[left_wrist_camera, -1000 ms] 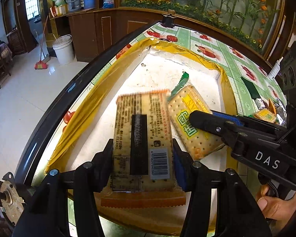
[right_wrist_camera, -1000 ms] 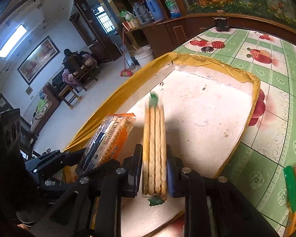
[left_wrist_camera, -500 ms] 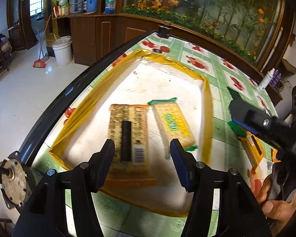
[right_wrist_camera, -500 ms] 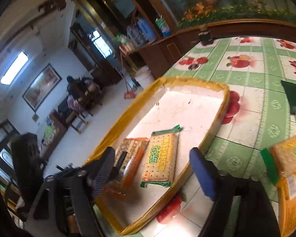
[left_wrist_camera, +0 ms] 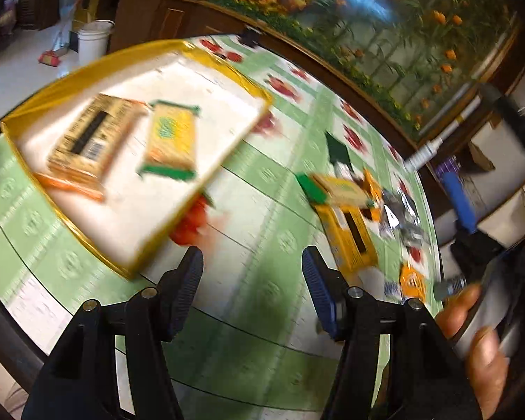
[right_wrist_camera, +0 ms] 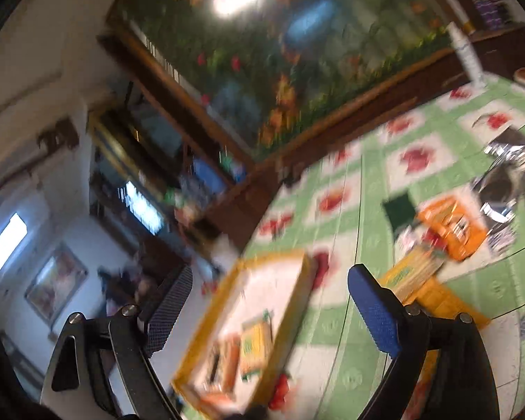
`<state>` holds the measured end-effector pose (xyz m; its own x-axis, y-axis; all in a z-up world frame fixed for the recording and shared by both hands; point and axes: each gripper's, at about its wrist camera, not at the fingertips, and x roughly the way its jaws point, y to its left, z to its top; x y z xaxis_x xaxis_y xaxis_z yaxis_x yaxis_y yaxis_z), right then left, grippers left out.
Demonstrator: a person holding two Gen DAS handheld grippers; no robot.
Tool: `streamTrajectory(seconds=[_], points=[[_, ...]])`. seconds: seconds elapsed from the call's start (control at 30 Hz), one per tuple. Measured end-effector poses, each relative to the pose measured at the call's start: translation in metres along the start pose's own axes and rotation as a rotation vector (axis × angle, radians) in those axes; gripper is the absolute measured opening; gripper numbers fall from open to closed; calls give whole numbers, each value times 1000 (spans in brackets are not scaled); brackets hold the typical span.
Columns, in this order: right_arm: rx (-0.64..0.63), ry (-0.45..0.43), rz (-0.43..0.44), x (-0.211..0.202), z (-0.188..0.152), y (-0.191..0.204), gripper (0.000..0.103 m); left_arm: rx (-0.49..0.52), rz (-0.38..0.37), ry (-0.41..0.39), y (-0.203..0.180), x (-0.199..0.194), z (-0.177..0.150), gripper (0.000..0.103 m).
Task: Organize snacks
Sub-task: 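Return both tools to the pile and grasp the orange cracker pack with the right tool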
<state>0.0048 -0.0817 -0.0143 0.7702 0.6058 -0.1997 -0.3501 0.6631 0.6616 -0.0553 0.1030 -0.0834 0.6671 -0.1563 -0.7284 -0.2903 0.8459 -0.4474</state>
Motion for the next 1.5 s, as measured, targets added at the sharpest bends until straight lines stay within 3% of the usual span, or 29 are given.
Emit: streamTrajectory(seconds=[0.1, 0.2, 0.3, 0.4, 0.47, 0.57, 0.67, 0.73, 0.83, 0.9, 1.07, 1.3, 1.37, 1.4, 1.5], points=[[38, -256, -43, -46, 10, -7, 98, -43, -38, 13, -7, -2, -7, 58], [94, -373, -67, -72, 19, -15, 100, -62, -66, 28, -16, -2, -15, 58], [190, -395, -93, -85, 23, -26, 101, -82, -86, 11, -23, -5, -21, 59], [272, -354, -96, -93, 28, -36, 101, -13, -58, 1, -36, -6, -24, 59], [264, -376, -106, -107, 34, -41, 101, 24, -33, 3, -40, -3, -22, 58], [149, -384, -96, -132, 46, -47, 101, 112, 37, -28, -43, 4, -7, 58], [-26, -265, -164, -135, 62, -54, 101, 321, 137, -56, -60, 19, 13, 64], [-163, -89, -233, -117, 68, -64, 101, 465, 197, -36, -72, 37, 21, 75], [-248, 165, -267, -80, 58, -81, 100, 621, 296, 7, -86, 63, 30, 75], [-320, 296, -273, -56, 43, -86, 99, 631, 299, 21, -84, 69, 35, 75], [-480, 489, -292, -4, 4, -78, 98, 593, 269, 30, -65, 67, 49, 75], [-607, 653, -307, 64, -34, -77, 98, 636, 268, 39, -60, 69, 61, 75], [-610, 678, -298, 72, -40, -81, 89, 663, 261, 45, -66, 73, 64, 75], [-605, 691, -295, 73, -43, -84, 72, 684, 254, 56, -70, 77, 64, 75], [-607, 677, -313, 63, -40, -85, 71, 764, 223, 88, -90, 91, 63, 75]])
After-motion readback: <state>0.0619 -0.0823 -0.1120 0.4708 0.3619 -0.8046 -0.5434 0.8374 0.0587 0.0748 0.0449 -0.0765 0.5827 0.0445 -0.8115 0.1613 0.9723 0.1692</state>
